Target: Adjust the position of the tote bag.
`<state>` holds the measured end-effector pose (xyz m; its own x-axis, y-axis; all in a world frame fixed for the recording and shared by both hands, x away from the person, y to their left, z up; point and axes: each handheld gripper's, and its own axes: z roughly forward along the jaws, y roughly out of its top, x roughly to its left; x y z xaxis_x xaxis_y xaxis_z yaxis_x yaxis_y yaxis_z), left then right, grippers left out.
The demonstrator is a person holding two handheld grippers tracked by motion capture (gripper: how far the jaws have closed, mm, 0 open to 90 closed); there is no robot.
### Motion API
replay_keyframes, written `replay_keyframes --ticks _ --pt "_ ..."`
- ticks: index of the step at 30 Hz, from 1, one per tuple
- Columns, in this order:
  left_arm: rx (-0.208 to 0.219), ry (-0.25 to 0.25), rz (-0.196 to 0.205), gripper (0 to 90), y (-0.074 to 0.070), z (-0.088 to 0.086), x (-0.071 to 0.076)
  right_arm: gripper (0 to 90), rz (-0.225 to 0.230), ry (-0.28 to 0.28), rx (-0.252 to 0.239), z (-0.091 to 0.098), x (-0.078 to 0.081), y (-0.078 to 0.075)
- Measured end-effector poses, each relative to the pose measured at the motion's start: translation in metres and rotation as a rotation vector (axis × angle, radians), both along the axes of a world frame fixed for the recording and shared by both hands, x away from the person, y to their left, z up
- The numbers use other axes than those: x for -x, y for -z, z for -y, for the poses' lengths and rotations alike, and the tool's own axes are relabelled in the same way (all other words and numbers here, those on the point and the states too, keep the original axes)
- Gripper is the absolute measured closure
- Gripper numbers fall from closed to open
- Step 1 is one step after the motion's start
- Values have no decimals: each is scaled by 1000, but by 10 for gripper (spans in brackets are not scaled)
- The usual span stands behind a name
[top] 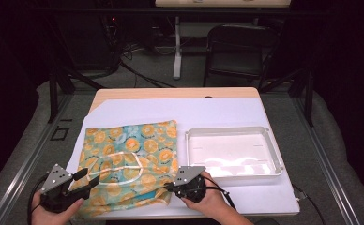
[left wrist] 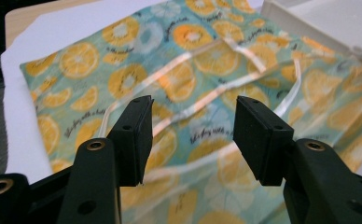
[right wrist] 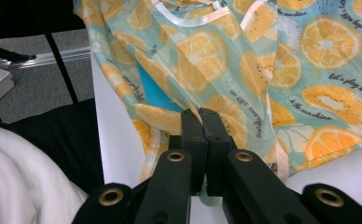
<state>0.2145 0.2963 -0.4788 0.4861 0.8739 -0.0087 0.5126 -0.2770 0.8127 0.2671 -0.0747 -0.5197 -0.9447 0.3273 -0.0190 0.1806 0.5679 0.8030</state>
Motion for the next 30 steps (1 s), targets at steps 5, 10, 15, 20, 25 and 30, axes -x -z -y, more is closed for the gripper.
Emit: replay_keyframes --ticks 5,10,15,20,25,30 --pt "-11 -45 -33 482 10 -15 11 900 3 -5 -2 -1 1 1" --pt "-23 -95 -37 474 13 -31 26 900 9 -7 9 -1 1 2" --pt "-13 -145 -54 453 21 -47 38 900 11 -9 16 -1 2 4" --pt "10 -159 -72 454 29 -52 42 900 11 -10 22 -2 3 6" --pt "23 -163 -93 449 39 -54 43 900 11 -13 24 -2 4 7" --pt "33 -147 -99 451 43 -54 42 899 9 -12 22 -1 5 8"
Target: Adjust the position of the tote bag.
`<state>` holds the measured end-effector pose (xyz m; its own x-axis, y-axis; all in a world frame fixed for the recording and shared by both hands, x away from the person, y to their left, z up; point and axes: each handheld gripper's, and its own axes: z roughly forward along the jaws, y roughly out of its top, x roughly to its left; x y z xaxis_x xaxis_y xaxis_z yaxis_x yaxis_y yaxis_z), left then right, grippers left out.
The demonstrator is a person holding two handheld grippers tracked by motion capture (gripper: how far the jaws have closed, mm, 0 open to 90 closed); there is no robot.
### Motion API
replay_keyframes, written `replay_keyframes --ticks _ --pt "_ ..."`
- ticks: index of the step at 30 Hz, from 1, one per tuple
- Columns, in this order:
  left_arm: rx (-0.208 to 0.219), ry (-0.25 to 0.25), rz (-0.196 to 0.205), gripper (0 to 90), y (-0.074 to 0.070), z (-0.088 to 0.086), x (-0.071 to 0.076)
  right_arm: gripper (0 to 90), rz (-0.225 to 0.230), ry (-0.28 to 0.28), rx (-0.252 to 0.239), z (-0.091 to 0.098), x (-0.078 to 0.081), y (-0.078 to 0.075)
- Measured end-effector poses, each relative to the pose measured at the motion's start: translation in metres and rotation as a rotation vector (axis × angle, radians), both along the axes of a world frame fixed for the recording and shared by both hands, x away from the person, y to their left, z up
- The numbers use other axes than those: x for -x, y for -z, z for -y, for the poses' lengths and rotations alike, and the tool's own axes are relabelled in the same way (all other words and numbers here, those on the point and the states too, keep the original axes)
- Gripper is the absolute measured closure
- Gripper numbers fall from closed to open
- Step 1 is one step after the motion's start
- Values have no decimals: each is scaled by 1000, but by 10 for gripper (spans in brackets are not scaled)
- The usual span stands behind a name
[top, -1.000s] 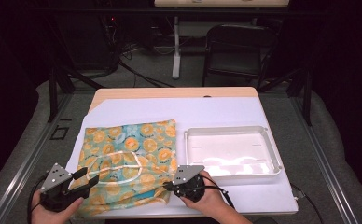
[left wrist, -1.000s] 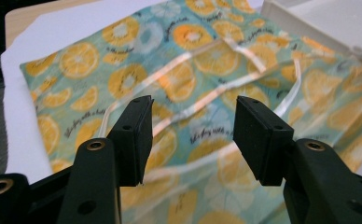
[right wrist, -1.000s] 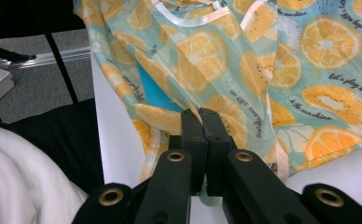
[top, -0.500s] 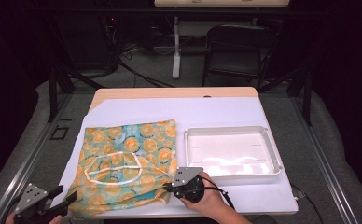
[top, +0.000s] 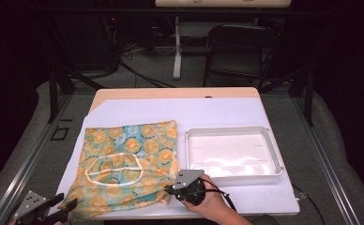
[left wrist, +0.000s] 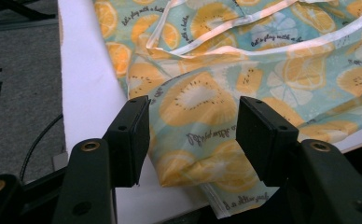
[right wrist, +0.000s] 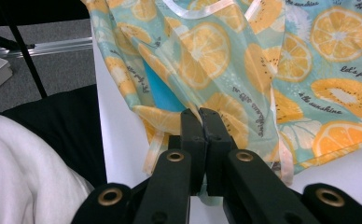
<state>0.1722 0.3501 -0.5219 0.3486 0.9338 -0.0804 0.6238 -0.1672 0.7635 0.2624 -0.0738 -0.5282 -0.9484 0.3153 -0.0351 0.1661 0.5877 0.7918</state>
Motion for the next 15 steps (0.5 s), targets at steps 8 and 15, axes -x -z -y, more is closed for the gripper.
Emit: replay_keyframes --ticks 8,15 --pt "15 18 -27 469 8 2 -2 896 15 -8 15 -1 0 3" --pt "26 18 -46 504 13 2 -4 889 26 -23 43 -1 1 4"
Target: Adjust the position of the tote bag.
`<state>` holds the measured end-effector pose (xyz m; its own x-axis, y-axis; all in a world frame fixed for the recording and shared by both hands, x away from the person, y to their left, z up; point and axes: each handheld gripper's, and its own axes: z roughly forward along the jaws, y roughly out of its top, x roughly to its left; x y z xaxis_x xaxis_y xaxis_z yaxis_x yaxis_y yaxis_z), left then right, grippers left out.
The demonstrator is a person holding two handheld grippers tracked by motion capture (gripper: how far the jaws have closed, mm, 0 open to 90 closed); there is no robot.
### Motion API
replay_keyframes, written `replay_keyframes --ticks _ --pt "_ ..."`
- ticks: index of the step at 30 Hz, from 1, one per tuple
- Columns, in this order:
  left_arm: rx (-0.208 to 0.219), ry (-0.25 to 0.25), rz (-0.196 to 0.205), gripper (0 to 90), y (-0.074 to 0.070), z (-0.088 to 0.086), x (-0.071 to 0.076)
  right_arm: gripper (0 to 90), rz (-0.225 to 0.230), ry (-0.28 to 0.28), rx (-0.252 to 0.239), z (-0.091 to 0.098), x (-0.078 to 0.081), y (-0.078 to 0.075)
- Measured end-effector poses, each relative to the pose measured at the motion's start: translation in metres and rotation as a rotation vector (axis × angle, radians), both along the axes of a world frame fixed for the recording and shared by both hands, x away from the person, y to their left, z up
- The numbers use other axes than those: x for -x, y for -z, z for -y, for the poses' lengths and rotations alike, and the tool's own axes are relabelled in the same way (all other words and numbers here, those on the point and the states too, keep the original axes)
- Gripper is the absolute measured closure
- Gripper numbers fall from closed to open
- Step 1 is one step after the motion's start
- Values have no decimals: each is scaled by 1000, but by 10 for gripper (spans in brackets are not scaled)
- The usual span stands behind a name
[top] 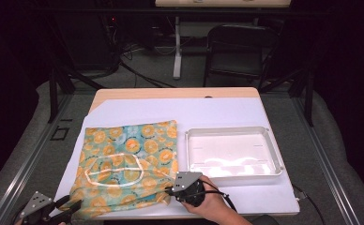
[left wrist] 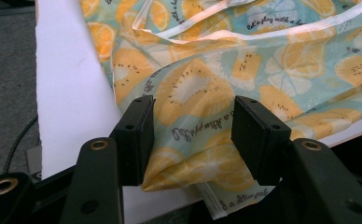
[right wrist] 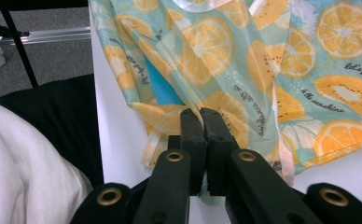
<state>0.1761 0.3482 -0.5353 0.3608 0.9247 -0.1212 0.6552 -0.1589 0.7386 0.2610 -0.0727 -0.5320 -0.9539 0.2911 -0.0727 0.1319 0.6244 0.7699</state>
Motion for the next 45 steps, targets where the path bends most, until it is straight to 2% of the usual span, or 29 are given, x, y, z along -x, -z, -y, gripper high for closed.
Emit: replay_keyframes --ticks 9,14,15,19,29,40,45 --pt "-26 10 -14 617 2 2 -1 883 8 -2 11 0 0 1" --pt "-60 12 -13 796 0 2 0 856 17 1 12 -1 1 2" --pt "-65 10 -8 796 -1 2 0 856 17 1 12 -1 1 2" --pt "-77 4 16 891 -5 3 -1 807 40 5 24 0 3 3" --pt "-95 4 18 899 -5 1 -7 754 50 -4 58 3 4 6" --pt "-107 -1 28 900 -6 1 -13 724 43 3 69 13 6 5" --pt "-107 4 30 899 -6 1 -15 667 53 17 70 18 8 6"
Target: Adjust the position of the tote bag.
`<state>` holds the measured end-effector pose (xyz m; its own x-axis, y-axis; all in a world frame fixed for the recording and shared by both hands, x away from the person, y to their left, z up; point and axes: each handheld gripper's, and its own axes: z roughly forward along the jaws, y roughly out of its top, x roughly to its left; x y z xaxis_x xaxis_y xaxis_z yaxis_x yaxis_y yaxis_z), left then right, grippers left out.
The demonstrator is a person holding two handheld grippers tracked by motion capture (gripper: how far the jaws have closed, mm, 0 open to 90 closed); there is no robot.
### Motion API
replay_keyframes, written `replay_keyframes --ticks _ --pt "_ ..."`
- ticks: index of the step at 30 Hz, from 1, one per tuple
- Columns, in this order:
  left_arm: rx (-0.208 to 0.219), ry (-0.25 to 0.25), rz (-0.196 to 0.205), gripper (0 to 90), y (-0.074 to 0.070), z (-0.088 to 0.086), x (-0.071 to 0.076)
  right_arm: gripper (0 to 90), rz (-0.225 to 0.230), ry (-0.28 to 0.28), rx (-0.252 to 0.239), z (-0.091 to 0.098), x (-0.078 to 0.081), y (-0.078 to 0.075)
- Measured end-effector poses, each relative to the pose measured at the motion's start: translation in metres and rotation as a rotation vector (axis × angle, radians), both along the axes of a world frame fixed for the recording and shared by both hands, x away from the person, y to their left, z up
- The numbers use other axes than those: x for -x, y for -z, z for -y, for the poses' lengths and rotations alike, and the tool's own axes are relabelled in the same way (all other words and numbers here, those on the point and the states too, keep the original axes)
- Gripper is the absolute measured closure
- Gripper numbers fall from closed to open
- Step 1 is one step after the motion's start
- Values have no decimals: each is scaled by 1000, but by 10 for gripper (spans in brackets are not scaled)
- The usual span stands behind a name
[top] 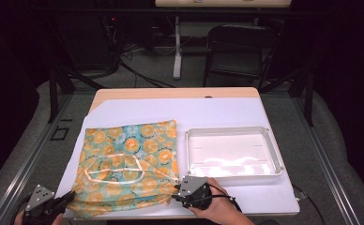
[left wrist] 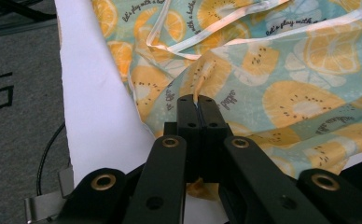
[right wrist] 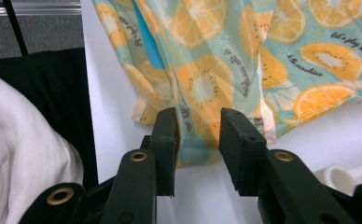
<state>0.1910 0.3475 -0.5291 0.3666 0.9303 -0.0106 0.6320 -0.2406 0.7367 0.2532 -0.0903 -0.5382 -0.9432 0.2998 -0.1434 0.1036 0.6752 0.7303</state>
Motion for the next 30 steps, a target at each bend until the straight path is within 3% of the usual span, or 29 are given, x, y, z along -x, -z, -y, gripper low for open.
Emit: replay_keyframes --ticks 8,11,20,21,30 --pt "-1 -1 1 899 0 1 -2 650 13 -27 37 0 2 3" --pt "2 0 4 899 0 1 -3 627 43 -34 67 -2 3 4" --pt "-1 7 0 899 0 1 -2 628 62 -32 72 -9 2 11" --pt "-1 7 0 899 1 1 -3 629 63 -41 89 -10 1 10" --pt "-1 6 0 899 1 1 -2 737 52 -48 82 -12 1 10"
